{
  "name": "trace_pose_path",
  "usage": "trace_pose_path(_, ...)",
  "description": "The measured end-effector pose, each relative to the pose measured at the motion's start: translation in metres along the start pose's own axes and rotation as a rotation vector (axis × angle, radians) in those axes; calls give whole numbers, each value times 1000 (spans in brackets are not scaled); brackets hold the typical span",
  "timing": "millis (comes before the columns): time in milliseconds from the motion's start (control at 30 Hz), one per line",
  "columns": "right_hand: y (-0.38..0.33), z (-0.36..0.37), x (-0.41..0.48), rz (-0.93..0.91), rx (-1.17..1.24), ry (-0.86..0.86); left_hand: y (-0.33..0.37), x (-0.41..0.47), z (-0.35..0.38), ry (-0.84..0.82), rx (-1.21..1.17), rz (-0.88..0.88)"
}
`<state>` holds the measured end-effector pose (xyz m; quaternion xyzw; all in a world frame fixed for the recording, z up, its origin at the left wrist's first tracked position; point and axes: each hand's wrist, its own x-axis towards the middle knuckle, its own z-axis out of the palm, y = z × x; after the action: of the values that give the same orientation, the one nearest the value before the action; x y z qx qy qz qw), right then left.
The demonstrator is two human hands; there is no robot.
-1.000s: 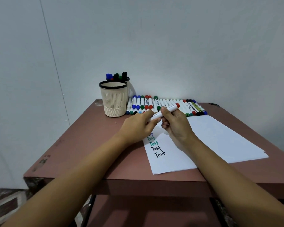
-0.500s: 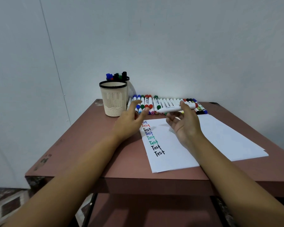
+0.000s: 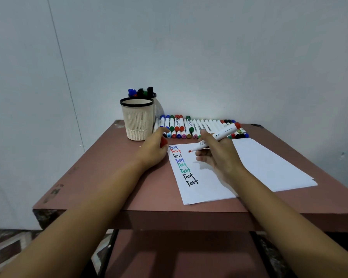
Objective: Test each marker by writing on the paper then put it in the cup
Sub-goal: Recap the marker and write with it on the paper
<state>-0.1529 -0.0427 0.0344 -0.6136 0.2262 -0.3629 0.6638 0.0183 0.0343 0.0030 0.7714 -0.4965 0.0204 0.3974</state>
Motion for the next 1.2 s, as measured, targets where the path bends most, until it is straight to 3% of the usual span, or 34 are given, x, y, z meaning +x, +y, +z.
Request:
trace_pose_path(400, 17, -5, -39, 1, -314, -5, -1, 4, 1, -120, 192, -15)
trace_pose_path(800, 18, 0, -42, -30, -513, -46, 1, 4, 0, -148, 214, -10)
trace_pose_path(1033, 16, -2, -42, -24, -396, -47, 1, 3, 0, -156, 220, -14)
trace_pose_path(1200, 17, 0, -44, -31, -494, -65, 2, 3, 0, -159, 228, -22)
